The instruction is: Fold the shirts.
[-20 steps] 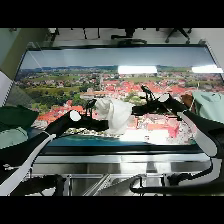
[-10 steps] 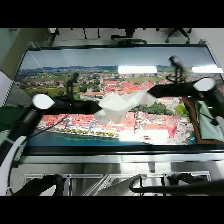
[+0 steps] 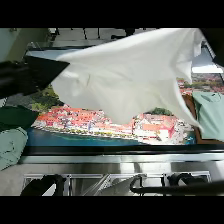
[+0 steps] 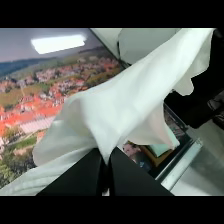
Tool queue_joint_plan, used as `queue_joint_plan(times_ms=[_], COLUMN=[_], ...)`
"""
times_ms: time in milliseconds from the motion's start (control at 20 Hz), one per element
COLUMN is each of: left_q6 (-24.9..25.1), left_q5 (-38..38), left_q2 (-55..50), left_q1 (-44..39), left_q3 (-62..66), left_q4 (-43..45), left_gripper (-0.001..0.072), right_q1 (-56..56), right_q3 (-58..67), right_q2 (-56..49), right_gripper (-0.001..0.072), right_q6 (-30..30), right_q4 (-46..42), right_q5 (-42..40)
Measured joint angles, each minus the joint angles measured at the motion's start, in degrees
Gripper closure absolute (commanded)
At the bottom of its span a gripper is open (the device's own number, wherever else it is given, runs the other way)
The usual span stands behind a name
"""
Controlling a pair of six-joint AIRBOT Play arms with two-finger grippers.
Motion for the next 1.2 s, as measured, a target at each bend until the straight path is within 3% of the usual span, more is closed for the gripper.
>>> queue_joint_plan(times_ms=[300,600,800,850,900,950,1200], left_q6=[-0.6,-0.6,-0.5,-0.3,-0.1,0.1,0.7], left_q5=[-5.7,-13.0,-11.6,-10.9,-10.2,-9.9,-11.1], left_q2=[-7.8,-28.2,-42.9,-45.6,-48.4,-50.8,-59.2], left_q1=[-2.0,-1.4,3.2,4.4,5.8,7.0,12.2], left_q3=[8.2,9.4,9.6,9.7,10.1,10.7,17.7], left_q4=[0.7,7.8,9.9,10.0,10.0,10.2,10.4], left_gripper=[0.0691,0.0691,0.0674,0.0395,0.0132,0.009,0.009], right_q1=[0.0,1.6,5.5,6.5,7.4,8.0,6.3], right_q3=[3.0,3.4,3.4,3.4,3.4,3.5,4.2], right_q2=[-8.5,-31.1,-48.2,-51.0,-53.5,-55.1,-53.4], right_gripper=[0.0691,0.069,0.0666,0.0548,0.0488,0.0482,0.048], right_q6=[-1.7,-2.1,-2.1,-2.1,-2.1,-2.0,3.6], right_q4=[3.3,4.7,4.9,4.9,4.9,5.0,3.1], right_q5=[5.9,10.3,7.8,6.7,5.4,4.2,2.6])
